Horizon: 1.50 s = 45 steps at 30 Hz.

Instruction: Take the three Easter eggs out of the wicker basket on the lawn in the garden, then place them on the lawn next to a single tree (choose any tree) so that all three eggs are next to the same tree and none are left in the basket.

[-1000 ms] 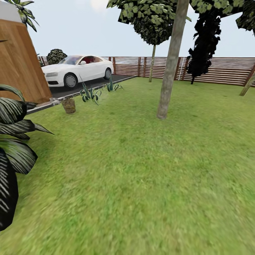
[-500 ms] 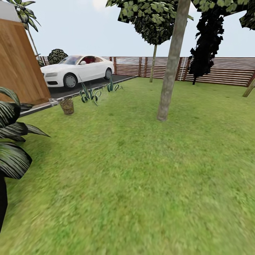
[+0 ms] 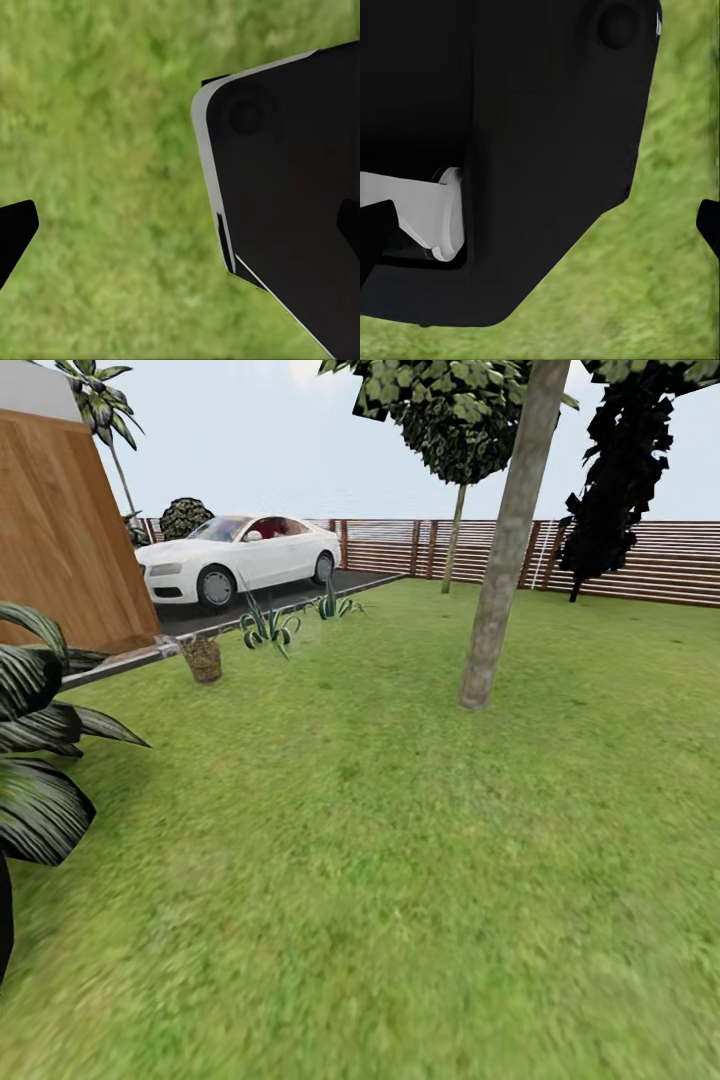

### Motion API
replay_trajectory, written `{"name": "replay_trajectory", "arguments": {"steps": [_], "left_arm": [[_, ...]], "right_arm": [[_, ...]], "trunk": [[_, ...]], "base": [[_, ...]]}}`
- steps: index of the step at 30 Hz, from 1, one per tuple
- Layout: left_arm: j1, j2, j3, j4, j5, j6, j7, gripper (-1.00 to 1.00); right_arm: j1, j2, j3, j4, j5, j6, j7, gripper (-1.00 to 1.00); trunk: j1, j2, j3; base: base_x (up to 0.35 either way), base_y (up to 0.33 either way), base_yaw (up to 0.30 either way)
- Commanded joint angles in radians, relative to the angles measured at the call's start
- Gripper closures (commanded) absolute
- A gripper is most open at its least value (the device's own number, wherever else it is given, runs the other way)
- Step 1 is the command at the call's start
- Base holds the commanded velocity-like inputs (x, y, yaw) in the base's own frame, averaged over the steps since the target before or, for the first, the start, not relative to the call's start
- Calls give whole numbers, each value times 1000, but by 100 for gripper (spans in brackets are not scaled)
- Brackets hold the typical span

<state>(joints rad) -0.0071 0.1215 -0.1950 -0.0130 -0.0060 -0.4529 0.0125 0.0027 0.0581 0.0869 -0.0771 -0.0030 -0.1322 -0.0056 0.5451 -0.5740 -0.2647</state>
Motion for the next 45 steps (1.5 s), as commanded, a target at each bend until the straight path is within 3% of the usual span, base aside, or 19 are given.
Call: {"name": "replay_trajectory", "arguments": {"steps": [1,45], "left_arm": [[-1,1,-4,1,0,-3,1,-100],[-1,1,-11,1,-1,-3,1,-100]], "right_arm": [[0,0,7,-1,0,-1,-1,-100],[0,0,8,-1,0,-1,-1,-100]], "trunk": [[1,-1,-1],[1,-1,-9]], "base": [[266,-165,65],[264,-167,99]]}}
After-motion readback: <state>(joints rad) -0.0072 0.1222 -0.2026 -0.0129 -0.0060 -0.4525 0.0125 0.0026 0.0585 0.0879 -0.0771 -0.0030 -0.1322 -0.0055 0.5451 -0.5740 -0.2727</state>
